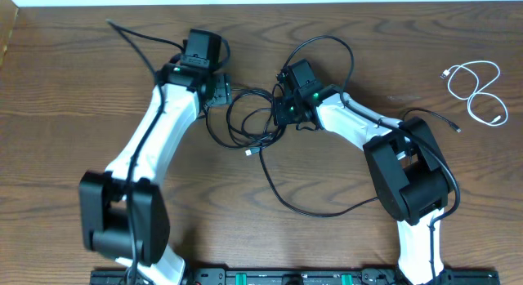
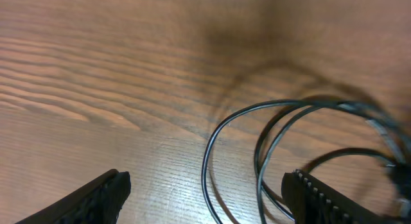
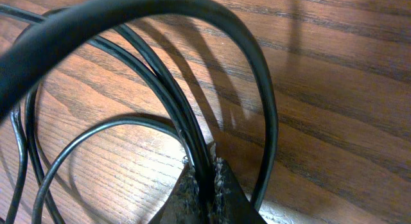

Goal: Untangle cables

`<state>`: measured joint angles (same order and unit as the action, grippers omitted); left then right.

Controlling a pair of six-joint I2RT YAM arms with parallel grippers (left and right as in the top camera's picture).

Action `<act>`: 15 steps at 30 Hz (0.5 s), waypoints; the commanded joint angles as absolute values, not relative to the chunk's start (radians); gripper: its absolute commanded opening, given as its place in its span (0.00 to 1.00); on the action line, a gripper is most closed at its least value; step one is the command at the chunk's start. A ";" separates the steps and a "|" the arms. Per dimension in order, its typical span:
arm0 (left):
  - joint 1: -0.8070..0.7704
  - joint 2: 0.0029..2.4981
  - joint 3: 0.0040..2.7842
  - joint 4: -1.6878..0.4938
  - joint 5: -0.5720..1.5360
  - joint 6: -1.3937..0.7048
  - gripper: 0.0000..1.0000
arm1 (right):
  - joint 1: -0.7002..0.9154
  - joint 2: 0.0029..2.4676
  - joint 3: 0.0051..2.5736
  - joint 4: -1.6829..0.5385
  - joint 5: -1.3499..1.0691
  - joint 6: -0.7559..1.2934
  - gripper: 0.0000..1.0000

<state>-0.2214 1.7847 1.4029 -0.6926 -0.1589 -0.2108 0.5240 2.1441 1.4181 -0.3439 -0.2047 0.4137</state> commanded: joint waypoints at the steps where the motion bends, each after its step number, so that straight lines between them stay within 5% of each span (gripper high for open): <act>1: -0.219 1.853 1.412 -0.683 -0.158 -0.117 0.81 | 0.518 2.167 1.409 -0.355 -0.181 0.410 0.01; 15: -0.219 2.041 1.412 -0.603 -0.157 -0.083 0.82 | 0.518 2.167 1.409 -0.355 -0.181 0.410 0.03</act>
<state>-0.2214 2.0083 1.4029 -0.6170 -0.1589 -0.0994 0.5240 2.1441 1.4181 -0.3443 -0.2047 0.4137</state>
